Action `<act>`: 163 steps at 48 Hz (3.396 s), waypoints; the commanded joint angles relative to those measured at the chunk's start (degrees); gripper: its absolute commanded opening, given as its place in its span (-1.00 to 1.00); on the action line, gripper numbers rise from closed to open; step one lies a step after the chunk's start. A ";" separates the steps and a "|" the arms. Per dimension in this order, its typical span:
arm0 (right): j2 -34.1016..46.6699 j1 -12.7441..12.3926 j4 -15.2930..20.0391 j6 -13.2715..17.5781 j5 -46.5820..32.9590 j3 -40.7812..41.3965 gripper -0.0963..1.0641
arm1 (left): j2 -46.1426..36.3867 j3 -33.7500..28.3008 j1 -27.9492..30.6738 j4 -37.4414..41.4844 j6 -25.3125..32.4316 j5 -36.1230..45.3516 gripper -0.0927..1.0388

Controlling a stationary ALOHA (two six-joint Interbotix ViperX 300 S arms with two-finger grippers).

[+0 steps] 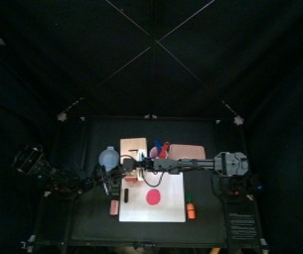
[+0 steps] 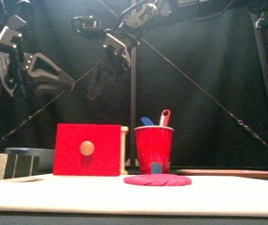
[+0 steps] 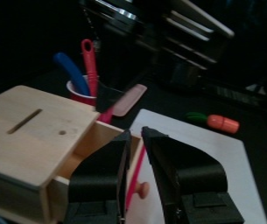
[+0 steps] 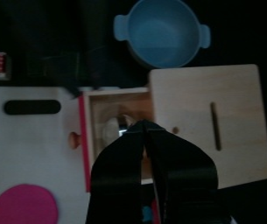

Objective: Get the cutter from the drawer then cut the dough then place the extra dough in the bowl
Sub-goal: Place the cutter on the board

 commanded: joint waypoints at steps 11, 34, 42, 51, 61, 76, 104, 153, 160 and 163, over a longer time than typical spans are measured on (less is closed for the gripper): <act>-2.55 0.88 0.53 1.14 0.70 1.23 0.11 | -1.14 1.23 2.90 -0.88 4.48 -0.62 0.24; 0.53 0.62 2.46 0.53 2.55 -0.18 0.49 | -7.21 4.83 2.64 17.75 11.43 0.35 0.24; 1.23 0.44 2.29 0.70 2.81 -0.53 0.58 | -10.11 4.92 2.64 21.09 10.99 4.48 0.24; 2.72 0.35 2.11 0.79 2.90 -1.32 0.58 | -11.95 5.01 2.64 19.95 10.99 7.21 0.24; 5.01 0.09 1.93 0.53 2.81 -3.69 0.58 | -12.04 5.01 2.64 19.86 10.99 8.44 0.24; 6.33 -1.58 2.11 0.70 4.04 -5.19 0.58 | -11.95 5.01 2.64 19.95 10.90 8.79 0.24; 8.09 -1.67 2.46 0.26 4.57 -4.48 0.57 | -11.95 5.10 2.64 19.07 10.90 8.79 0.24; 10.02 -2.02 2.29 0.79 4.57 -5.36 0.05 | -12.04 5.19 2.55 18.46 10.90 11.87 0.24; 9.58 -1.76 2.20 0.88 5.89 -6.86 0.04 | -11.95 5.10 2.55 18.37 10.90 12.13 0.24; 9.49 -1.67 2.29 0.79 7.21 -8.17 0.04 | -11.95 5.10 2.55 18.02 10.90 12.48 0.24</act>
